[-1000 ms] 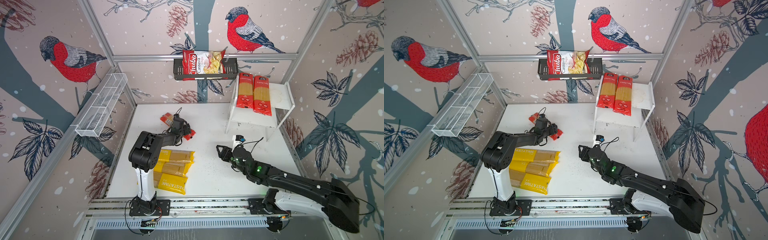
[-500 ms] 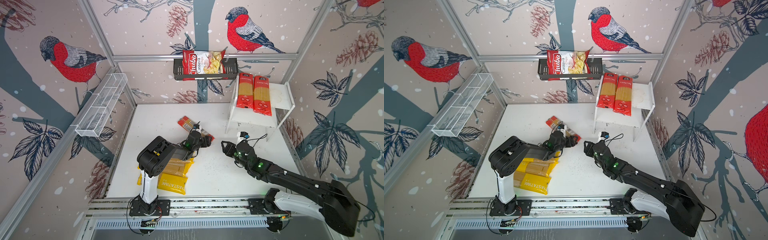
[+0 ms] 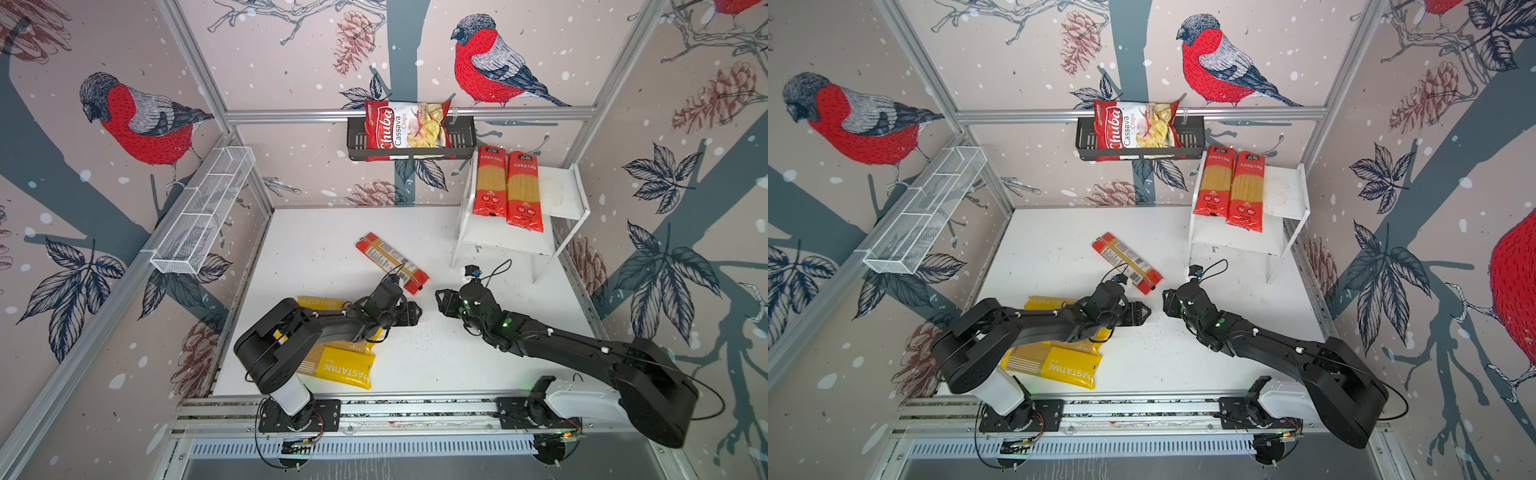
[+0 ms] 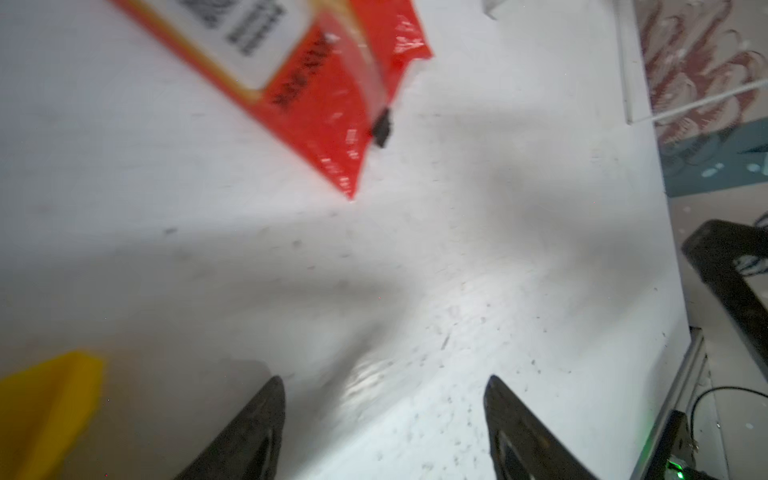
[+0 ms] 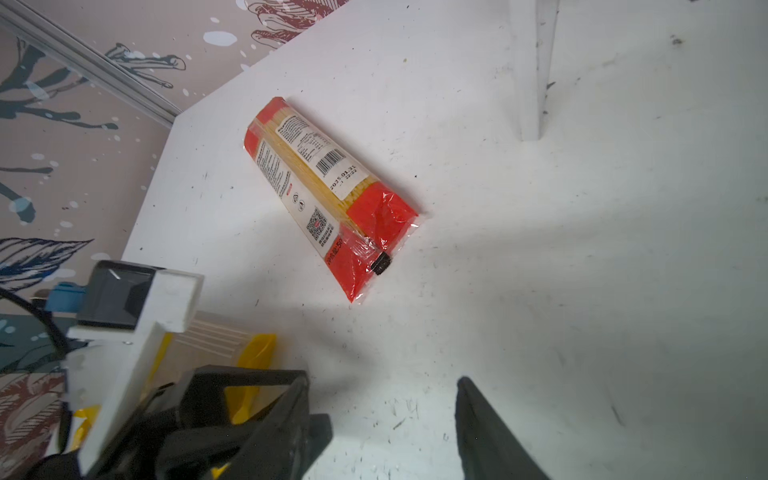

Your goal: Place and organize the pasta boxes and bags onto the shelf

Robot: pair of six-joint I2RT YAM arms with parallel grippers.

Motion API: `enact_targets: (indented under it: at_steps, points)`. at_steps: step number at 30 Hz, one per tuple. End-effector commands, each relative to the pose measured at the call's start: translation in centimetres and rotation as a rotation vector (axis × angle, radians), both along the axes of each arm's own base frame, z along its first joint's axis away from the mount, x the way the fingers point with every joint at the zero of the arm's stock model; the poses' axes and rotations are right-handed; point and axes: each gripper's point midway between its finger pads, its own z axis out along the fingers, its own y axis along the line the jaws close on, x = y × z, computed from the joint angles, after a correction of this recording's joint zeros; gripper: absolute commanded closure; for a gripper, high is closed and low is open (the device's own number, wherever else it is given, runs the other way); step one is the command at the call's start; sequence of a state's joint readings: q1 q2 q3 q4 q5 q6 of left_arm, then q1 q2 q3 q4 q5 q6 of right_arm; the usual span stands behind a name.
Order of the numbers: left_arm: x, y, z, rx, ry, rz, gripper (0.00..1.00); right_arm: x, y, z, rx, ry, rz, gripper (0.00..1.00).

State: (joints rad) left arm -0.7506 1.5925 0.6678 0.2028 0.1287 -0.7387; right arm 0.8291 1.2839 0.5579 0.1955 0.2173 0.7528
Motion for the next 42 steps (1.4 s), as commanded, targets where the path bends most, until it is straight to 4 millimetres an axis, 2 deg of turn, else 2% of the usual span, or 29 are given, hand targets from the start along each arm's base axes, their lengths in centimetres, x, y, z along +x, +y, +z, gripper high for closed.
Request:
enact_targets:
  at_steps: [1, 5, 10, 15, 19, 22, 25, 30, 33, 37, 42]
  points:
    - [0.0, 4.2, -0.3, 0.135, 0.028, 0.062, 0.25, 1.5, 1.3, 0.0, -0.048, -0.045, 0.036, 0.42]
    - [1.5, 6.5, 1.8, 0.121, -0.019, 0.119, 0.24, 3.4, 3.0, -1.7, -0.173, -0.043, 0.061, 0.40]
    - [2.5, 8.3, 4.7, 0.063, -0.093, 0.199, 0.24, 6.6, 5.5, -2.1, -0.345, -0.105, 0.078, 0.40]
    - [3.0, 9.6, 6.9, 0.062, -0.152, 0.246, 0.24, 11.2, 8.0, -3.1, -0.463, -0.103, 0.077, 0.37]
    - [2.9, 10.3, 7.8, 0.047, -0.176, 0.267, 0.22, 13.8, 9.4, -5.4, -0.553, -0.084, 0.097, 0.36]
    - [2.9, 10.8, 8.1, 0.045, -0.194, 0.279, 0.22, 14.3, 10.2, -8.0, -0.604, -0.034, 0.141, 0.36]
    - [3.0, 11.3, 8.7, 0.047, -0.219, 0.293, 0.21, 13.3, 10.5, -10.1, -0.618, 0.021, 0.189, 0.38]
    - [3.3, 11.9, 9.1, 0.056, -0.239, 0.312, 0.21, 9.9, 9.7, -11.6, -0.604, 0.088, 0.229, 0.47]
    - [3.5, 11.9, 8.9, 0.054, -0.239, 0.310, 0.21, 7.2, 9.1, -11.7, -0.593, 0.120, 0.245, 0.49]
    - [3.9, 11.2, 8.7, 0.037, -0.231, 0.296, 0.21, 2.5, 8.1, -11.7, -0.578, 0.164, 0.261, 0.49]
    - [4.0, 9.3, 7.8, -0.012, -0.196, 0.219, 0.21, -3.3, 6.8, -11.9, -0.564, 0.221, 0.264, 0.50]
